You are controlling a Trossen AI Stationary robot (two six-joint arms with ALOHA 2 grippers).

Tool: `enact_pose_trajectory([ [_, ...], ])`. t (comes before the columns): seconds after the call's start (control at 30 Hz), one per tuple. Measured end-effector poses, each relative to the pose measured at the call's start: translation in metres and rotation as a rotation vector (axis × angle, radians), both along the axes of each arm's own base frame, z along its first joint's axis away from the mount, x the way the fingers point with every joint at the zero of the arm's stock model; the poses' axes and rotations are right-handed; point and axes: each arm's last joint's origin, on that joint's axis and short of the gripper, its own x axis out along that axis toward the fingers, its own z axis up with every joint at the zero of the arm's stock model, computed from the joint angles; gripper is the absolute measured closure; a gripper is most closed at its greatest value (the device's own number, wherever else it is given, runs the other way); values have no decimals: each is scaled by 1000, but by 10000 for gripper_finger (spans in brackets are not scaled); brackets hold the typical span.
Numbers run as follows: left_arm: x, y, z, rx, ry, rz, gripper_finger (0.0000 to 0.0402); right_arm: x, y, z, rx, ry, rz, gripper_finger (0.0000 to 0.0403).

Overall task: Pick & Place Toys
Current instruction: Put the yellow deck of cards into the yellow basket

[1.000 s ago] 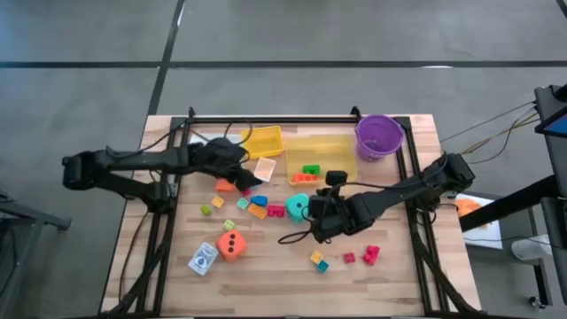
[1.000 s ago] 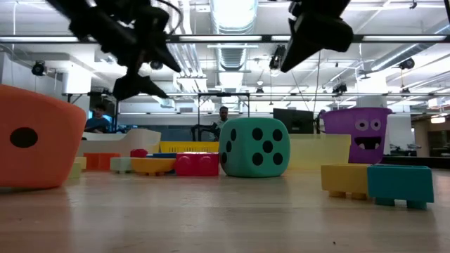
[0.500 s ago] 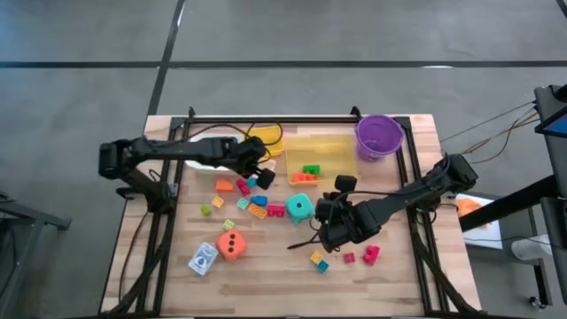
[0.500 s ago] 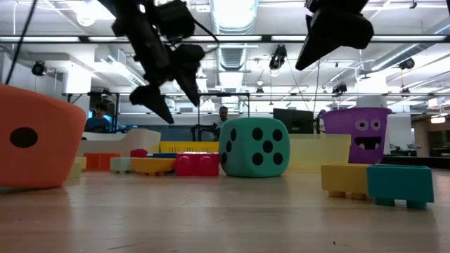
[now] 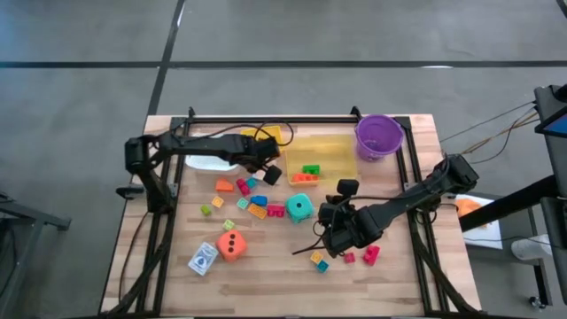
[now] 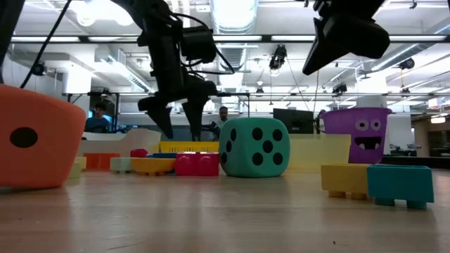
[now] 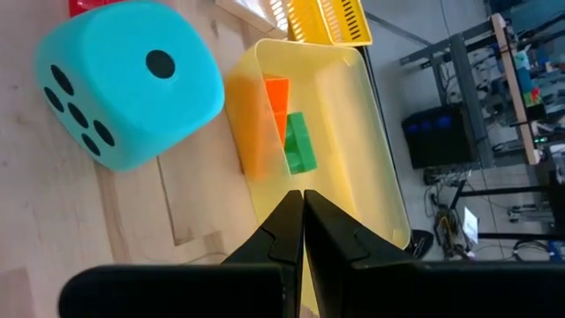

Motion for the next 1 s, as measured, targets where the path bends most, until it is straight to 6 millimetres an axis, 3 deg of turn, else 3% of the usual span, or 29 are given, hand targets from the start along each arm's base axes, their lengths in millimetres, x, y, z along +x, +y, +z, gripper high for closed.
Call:
enact_pose_trajectory([
  [0.43, 6, 4, -26, -14, 62, 18, 5, 0, 0, 0, -12, 1, 3, 394],
  [0.63, 10, 8, -27, -3, 26, 27, 5, 0, 0, 0, -13, 2, 3, 394],
  [1.0, 0, 12, -43, 5, 28, 56, 5, -1, 0, -1, -16, 8, 9, 394],
])
